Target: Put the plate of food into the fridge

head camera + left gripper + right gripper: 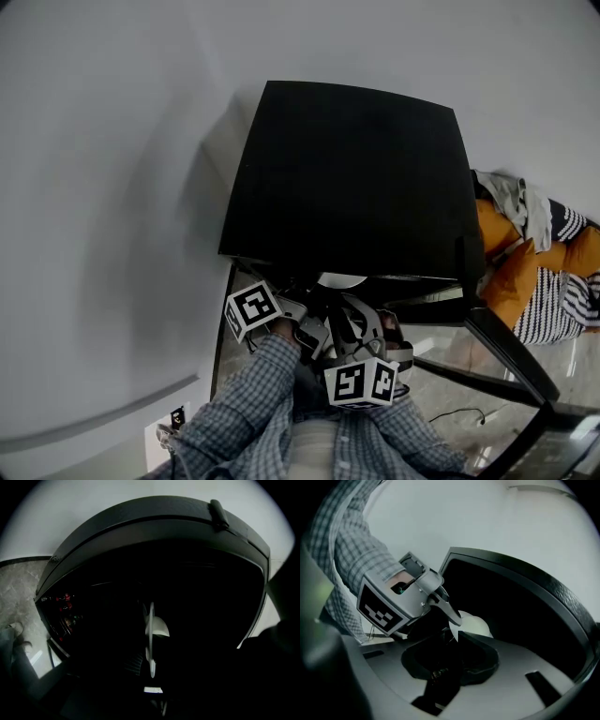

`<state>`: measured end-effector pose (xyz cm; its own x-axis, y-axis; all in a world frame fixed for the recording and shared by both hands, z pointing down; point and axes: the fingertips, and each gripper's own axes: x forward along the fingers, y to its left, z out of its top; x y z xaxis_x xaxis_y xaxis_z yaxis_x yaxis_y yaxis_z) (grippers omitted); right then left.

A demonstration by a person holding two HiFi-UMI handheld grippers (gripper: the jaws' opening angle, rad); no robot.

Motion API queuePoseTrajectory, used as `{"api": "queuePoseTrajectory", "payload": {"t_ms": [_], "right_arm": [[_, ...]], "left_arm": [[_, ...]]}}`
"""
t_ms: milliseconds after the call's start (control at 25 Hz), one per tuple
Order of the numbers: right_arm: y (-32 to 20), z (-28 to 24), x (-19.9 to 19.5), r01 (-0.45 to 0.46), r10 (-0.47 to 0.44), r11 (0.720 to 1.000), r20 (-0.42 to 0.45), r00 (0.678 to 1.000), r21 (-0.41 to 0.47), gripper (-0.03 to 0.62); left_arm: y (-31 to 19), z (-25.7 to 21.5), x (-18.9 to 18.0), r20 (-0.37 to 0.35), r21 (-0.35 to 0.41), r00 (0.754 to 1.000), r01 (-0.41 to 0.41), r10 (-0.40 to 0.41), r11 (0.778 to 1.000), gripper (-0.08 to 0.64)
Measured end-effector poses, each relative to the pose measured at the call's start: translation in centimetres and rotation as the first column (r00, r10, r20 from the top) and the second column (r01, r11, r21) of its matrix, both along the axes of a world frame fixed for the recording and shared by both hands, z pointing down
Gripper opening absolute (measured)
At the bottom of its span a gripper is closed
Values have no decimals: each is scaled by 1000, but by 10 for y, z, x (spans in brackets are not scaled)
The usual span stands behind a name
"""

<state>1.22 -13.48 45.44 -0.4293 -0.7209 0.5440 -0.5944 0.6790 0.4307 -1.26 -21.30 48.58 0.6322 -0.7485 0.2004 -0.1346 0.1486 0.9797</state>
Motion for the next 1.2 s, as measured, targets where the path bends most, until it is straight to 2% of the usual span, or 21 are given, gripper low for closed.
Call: {"api": "queuePoseTrajectory", "payload": {"t_ms": [200,360,480,720,960,1200], "right_arm": [[-14,10,-6,78,-57,992,-194,979,99,69],[-22,18,-7,143,-69,977,-397,915,160,69],[-25,22,-6,173,-72,970,-479,875,170,67],[-28,23,-4,200,-64,963,-566,822,183,32],[-31,21,-6,199,-60,963,-575,816,183,31],[-41,19,-5,179,-37,966,-580,814,189,29]], "left_arm": [[-2,1,1,2,6,1000,-23,23,1000,25],[-3,1,1,-5,9,1000,-25,25,1000,25],[-3,0,1,-5,9,1000,-28,28,1000,25],[-3,-2,1,-10,19,1000,-29,29,999,25],[-6,-5,2,38,79,996,-84,81,993,26],[1,-13,4,-19,136,992,-117,121,984,74]]}}
